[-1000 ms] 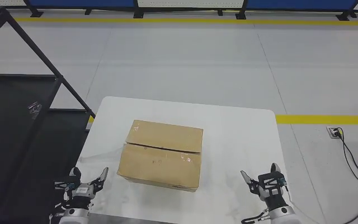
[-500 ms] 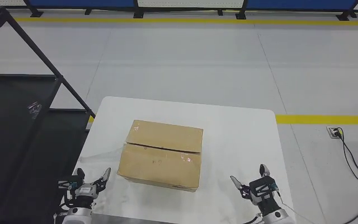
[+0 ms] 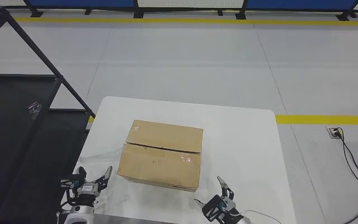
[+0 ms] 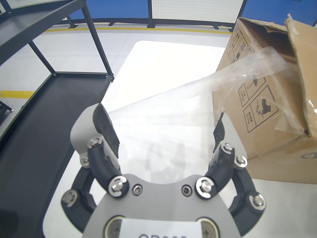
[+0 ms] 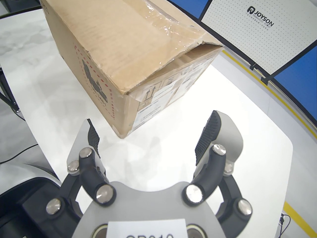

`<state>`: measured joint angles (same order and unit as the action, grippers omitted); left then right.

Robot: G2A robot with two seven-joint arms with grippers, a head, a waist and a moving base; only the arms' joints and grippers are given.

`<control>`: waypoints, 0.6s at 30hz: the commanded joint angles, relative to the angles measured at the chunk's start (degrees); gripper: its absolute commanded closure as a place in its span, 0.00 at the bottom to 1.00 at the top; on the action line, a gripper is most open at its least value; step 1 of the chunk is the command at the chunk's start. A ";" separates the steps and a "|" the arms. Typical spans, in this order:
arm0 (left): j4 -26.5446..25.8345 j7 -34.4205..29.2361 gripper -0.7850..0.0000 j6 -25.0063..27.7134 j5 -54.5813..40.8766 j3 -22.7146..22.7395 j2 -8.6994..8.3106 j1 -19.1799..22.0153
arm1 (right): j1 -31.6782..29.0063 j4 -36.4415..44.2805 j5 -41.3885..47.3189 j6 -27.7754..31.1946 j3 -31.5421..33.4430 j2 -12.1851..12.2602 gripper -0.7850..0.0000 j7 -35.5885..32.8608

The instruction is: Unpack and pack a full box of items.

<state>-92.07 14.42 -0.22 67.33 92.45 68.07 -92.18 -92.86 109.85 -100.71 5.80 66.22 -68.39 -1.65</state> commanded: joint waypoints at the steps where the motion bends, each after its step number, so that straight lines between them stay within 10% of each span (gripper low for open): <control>1: 0.15 -0.02 0.00 0.21 0.17 0.07 0.04 0.04 | 1.34 -0.85 1.09 -0.87 -1.17 -0.37 0.00 -1.19; 18: -0.02 -0.13 0.00 -0.49 1.37 -0.17 0.54 1.62 | 8.66 -5.57 11.05 -3.94 -4.76 -2.56 0.00 -4.87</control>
<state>-91.84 14.17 -0.70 68.87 91.94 68.61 -90.44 -84.43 104.48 -89.71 1.95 61.45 -70.89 -6.53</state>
